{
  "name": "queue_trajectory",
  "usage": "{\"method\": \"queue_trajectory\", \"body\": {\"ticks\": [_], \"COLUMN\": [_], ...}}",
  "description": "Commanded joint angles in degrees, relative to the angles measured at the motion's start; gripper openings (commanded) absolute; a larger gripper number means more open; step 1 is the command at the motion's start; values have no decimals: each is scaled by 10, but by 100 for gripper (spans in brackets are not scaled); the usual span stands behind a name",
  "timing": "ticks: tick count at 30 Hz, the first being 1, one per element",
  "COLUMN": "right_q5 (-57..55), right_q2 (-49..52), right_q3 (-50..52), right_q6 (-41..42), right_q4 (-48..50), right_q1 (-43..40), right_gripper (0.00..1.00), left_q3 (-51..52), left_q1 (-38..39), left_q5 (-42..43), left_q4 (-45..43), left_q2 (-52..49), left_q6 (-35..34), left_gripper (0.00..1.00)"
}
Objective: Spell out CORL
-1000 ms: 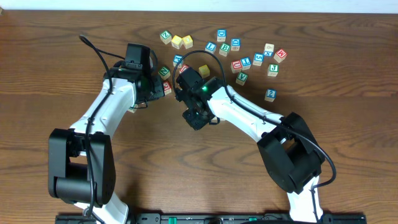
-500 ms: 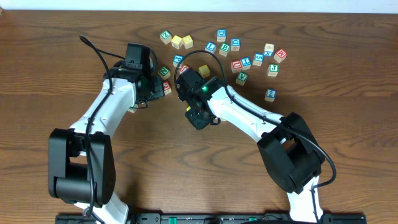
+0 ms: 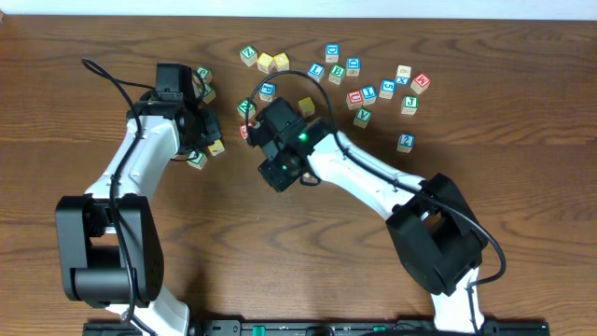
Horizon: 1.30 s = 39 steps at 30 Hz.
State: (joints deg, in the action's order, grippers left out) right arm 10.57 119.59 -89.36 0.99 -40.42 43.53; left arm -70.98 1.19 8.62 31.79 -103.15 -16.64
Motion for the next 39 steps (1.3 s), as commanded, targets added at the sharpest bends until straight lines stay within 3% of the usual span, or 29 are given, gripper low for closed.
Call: {"method": "queue_trajectory", "body": {"ticks": [1,21,23,39], "right_q5": [-4,-98,-98,-94], "right_q2": [15,30,30,29], "right_q3": [-5,-4,-4,-6], "right_q6": [-4,33,33,52], "right_q4": [-2,-7,-9,-17], "right_q1": [7,0,-1,-11], "right_gripper": [19,18,14,15], "left_q3": [-10,-10,-10,-10], "left_q1": [1,9,18,33], "left_q5": [-5,-3,-3,-3], "left_q4": [5,5,5,-4], "left_q2": [-4,-4,-5,-5], "left_q6": [5,5,6,12], "left_gripper": [7,7,7,7]}}
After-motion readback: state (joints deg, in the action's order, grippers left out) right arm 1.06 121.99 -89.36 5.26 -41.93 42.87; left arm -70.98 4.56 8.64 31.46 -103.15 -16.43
